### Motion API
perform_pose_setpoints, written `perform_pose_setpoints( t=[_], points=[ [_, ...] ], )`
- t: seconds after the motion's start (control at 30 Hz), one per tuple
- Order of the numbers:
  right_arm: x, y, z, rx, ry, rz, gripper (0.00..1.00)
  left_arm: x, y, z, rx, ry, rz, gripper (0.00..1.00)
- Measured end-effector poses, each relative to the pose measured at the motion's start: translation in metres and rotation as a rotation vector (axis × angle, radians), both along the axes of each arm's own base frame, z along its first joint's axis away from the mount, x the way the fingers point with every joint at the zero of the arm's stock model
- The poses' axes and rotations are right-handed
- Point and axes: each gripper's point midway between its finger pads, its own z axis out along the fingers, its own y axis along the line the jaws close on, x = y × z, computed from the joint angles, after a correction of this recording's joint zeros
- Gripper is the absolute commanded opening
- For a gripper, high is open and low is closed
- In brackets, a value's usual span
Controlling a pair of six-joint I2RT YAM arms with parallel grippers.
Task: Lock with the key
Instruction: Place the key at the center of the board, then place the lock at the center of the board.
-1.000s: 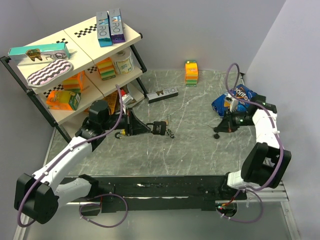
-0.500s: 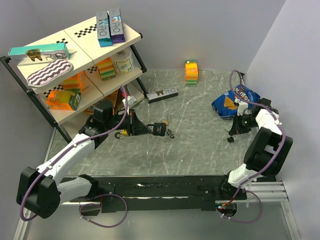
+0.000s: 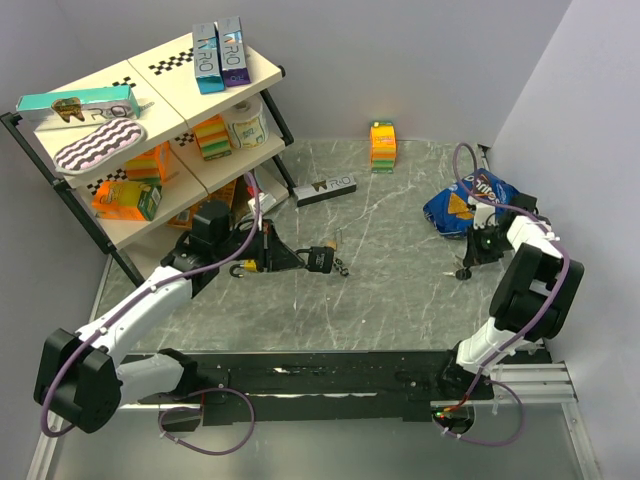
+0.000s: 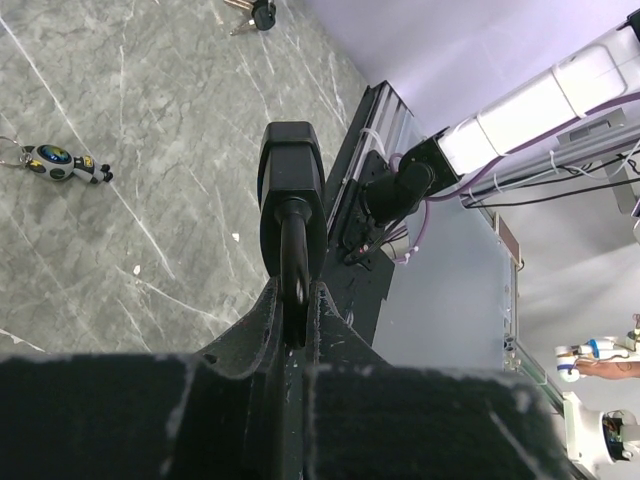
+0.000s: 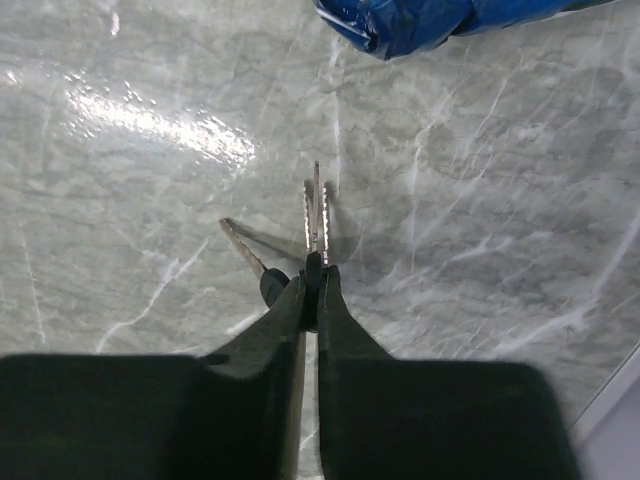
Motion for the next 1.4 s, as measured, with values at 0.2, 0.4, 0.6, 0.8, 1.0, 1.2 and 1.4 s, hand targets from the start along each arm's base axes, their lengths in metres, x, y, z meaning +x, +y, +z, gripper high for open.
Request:
perform_pose_setpoints(
  t=[0.2, 0.4, 0.6, 0.8, 1.0, 1.2, 1.4],
  points=[
    [-0.003, 0.002, -0.005, 0.01, 0.02, 0.019, 0.62, -0.003, -0.003, -0.002, 0.006, 0.005, -0.007, 0.01],
    [0.002, 0.01, 0.009, 0.048, 0.003, 0.053, 0.71, -0.008, -0.007, -0.015, 0.034, 0.056, -0.026, 0.01],
    [-0.001, 0.066, 0.044, 0.159, -0.043, 0.204, 0.99, -0.013, -0.01, -0.031, 0.07, 0.129, -0.039, 0.01],
    [-0.012, 0.181, 0.115, 0.179, -0.269, 0.522, 0.99, -0.018, -0.016, -0.034, 0.064, 0.234, -0.04, 0.01],
    [-0.05, 0.262, 0.153, 0.192, -0.466, 0.795, 0.99, -0.017, -0.02, -0.043, 0.054, 0.365, -0.017, 0.01],
    [-0.09, 0.312, 0.141, 0.183, -0.488, 1.015, 0.99, -0.018, -0.023, -0.047, 0.054, 0.44, -0.007, 0.01],
    [-0.112, 0.341, 0.136, 0.163, -0.519, 1.141, 0.99, -0.029, -0.031, -0.045, 0.053, 0.443, -0.047, 0.01]
  ],
)
